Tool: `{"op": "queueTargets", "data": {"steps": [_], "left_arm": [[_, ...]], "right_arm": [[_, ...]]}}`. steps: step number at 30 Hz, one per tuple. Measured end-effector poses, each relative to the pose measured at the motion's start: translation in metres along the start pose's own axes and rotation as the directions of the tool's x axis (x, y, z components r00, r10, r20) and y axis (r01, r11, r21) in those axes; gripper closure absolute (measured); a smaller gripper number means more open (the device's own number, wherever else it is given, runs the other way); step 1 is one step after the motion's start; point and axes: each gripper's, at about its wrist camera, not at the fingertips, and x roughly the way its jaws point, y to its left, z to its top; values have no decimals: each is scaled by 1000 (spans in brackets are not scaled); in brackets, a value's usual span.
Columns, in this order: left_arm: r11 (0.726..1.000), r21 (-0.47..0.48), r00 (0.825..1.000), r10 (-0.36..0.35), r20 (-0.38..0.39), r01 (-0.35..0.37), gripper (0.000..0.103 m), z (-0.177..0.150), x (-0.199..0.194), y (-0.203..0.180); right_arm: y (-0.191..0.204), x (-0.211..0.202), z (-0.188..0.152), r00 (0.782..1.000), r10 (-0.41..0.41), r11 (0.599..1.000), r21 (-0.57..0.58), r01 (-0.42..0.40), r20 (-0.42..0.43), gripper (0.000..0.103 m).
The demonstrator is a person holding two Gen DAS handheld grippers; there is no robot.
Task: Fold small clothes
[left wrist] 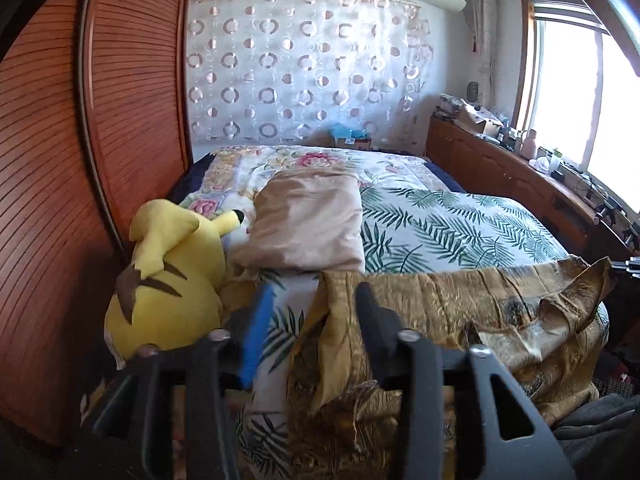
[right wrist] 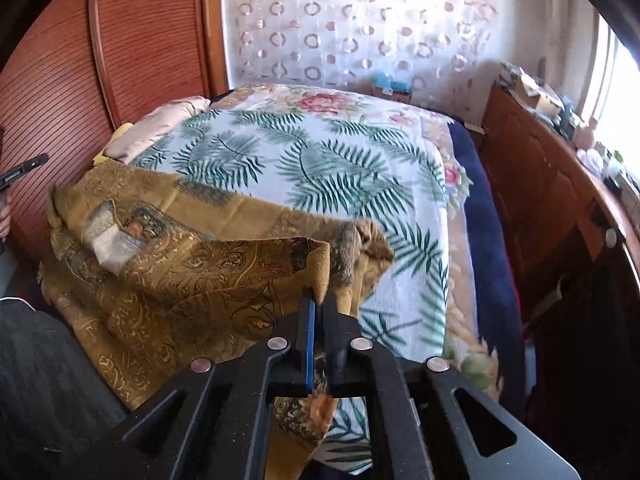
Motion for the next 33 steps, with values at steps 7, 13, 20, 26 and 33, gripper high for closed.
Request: {"op": "queueTargets", "data": {"steps": [7, 13, 20, 26, 33], "left_arm": [[1000, 23, 1000, -19, -21, 20, 32, 25, 37, -5], [999, 40, 998, 4, -67, -1, 32, 35, 81, -8], [998, 67, 985, 19, -172, -7, 32, 24, 125, -9], [997, 71, 967, 28, -254, -11, 32, 5, 147, -4], [997, 74, 964, 19, -266, 1, 32, 0, 152, -7]], "right_arm": [[-2, -2, 20, 999, -43, 998, -40, 44, 25, 64], [-12, 48, 39, 999, -39, 999, -4, 39, 17, 56], [-23, 105, 34, 999, -16, 998, 57, 19, -49, 55], [-38, 128, 21, 995, -3, 992, 124, 16, -102, 55], [-39, 130, 21, 994, -5, 991, 131, 19, -106, 53]]}}
